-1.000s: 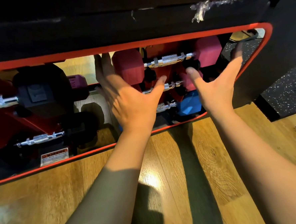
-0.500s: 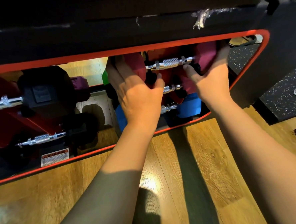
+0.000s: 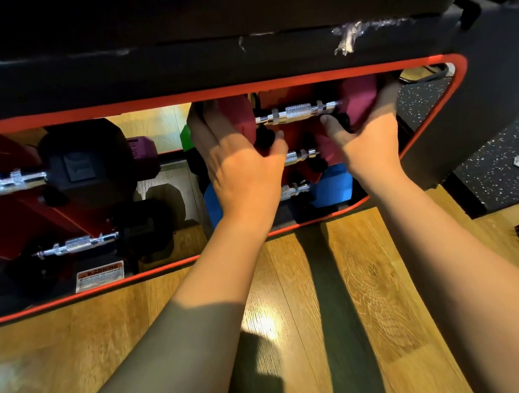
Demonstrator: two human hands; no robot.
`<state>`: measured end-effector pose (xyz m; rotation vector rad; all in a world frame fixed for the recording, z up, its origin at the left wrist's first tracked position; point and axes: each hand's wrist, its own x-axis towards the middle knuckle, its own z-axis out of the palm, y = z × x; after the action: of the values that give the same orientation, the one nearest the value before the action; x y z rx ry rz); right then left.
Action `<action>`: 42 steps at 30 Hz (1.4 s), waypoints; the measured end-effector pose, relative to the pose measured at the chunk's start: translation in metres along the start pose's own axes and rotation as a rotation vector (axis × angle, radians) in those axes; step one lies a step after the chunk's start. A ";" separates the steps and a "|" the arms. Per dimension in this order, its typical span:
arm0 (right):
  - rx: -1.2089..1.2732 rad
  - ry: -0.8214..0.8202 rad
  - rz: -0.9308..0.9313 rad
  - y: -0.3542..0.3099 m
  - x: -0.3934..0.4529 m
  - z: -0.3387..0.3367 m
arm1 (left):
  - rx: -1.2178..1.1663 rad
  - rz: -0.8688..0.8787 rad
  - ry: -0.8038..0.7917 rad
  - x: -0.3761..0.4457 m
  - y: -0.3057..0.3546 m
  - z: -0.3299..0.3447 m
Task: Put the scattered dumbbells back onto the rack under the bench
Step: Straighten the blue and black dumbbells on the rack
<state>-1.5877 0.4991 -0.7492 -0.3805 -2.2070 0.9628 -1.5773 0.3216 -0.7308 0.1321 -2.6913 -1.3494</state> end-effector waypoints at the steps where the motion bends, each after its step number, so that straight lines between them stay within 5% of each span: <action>1: 0.003 0.002 -0.003 0.000 0.000 0.000 | 0.006 0.002 -0.009 0.000 0.000 0.000; 15: -0.113 -0.063 0.160 -0.019 -0.008 -0.009 | 0.063 -0.033 0.007 -0.004 0.010 -0.014; 19: -0.239 -0.105 0.206 -0.038 -0.021 -0.016 | 0.018 0.115 0.098 -0.013 0.021 -0.037; 25: -0.024 0.198 -0.226 -0.080 -0.084 -0.014 | 0.128 0.441 -0.117 -0.016 -0.003 -0.082; 30: 0.148 -0.051 -0.501 -0.143 -0.113 0.016 | 0.114 0.525 -0.229 -0.006 -0.044 -0.149; 36: 0.215 -0.545 -0.364 -0.199 -0.138 0.045 | -0.046 0.563 -0.197 -0.006 -0.095 -0.231; 42: 0.030 -0.655 -0.284 -0.230 -0.157 0.065 | 0.064 0.663 0.053 -0.001 -0.149 -0.298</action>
<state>-1.5184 0.2286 -0.6871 0.3084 -2.7180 1.0584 -1.5274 -0.0029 -0.6742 -0.6469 -2.3928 -1.0255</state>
